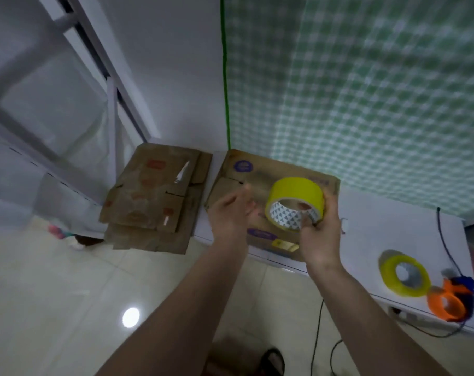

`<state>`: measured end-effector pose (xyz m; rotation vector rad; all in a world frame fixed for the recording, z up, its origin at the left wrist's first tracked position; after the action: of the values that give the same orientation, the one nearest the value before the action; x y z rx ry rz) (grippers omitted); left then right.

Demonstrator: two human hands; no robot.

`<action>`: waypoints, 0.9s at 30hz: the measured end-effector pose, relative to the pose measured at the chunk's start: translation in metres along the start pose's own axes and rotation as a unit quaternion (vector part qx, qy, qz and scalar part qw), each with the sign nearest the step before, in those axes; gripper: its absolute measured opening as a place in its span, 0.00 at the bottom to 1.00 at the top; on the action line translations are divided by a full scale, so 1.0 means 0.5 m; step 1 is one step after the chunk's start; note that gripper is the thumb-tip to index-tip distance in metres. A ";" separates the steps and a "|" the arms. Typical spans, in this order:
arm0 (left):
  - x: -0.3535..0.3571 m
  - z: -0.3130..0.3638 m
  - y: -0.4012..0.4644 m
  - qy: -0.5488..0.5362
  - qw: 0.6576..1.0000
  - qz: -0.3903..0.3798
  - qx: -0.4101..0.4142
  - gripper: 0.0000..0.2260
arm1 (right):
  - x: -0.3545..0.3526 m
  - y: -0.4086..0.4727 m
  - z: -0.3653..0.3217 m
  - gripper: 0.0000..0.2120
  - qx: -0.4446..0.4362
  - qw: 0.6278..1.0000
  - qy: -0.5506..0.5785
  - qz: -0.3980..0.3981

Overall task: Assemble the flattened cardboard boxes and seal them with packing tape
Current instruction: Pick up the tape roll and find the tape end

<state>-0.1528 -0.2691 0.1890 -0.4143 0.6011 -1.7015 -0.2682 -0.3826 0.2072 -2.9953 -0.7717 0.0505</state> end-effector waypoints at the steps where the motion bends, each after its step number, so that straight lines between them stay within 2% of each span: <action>1: -0.025 0.006 0.023 0.023 0.999 0.021 0.015 0.09 | 0.029 -0.002 0.003 0.28 -0.008 1.000 -0.015 -0.019; 3: -0.064 0.013 0.064 0.060 0.997 0.043 0.038 0.11 | 0.079 0.006 0.009 0.32 -0.030 0.997 -0.049 -0.048; 6: -0.095 0.026 0.122 0.084 0.994 0.040 0.054 0.04 | 0.130 0.031 0.033 0.37 -0.064 0.993 -0.093 -0.044; 11: -0.113 0.062 0.215 0.075 0.993 0.030 0.089 0.05 | 0.145 0.064 0.075 0.30 -0.063 0.987 -0.149 0.014; 14: -0.103 0.057 0.247 0.064 0.993 0.027 0.094 0.06 | 0.152 0.091 0.091 0.26 -0.065 0.990 -0.099 0.083; 16: -0.091 0.045 0.269 0.060 0.994 0.029 0.089 0.06 | 0.158 0.113 0.118 0.23 -0.011 0.993 -0.014 0.120; 19: -0.077 0.025 0.296 0.055 0.993 0.049 0.093 0.03 | 0.166 0.142 0.166 0.20 0.061 0.992 0.045 0.097; 23: -0.072 -0.021 0.334 0.051 0.992 0.090 0.074 0.04 | 0.153 0.168 0.165 0.22 -0.059 0.991 -0.113 0.040; 27: -0.051 -0.045 0.366 0.059 0.993 0.086 0.064 0.03 | 0.134 0.195 0.178 0.25 -0.070 0.978 -0.192 0.028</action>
<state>-0.0156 -0.2667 0.0632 -0.1674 0.5922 -1.5956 -0.1665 -0.4319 0.1117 -3.1833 -0.7443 0.6186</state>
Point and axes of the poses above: each hand's wrist, its own y-axis towards the middle knuckle, its own x-axis out of the palm, z = x × y, the point moved 5 cm from there along y, towards the middle knuckle, and after that the axes turned 15 degrees about y, right-handed, at the moved point
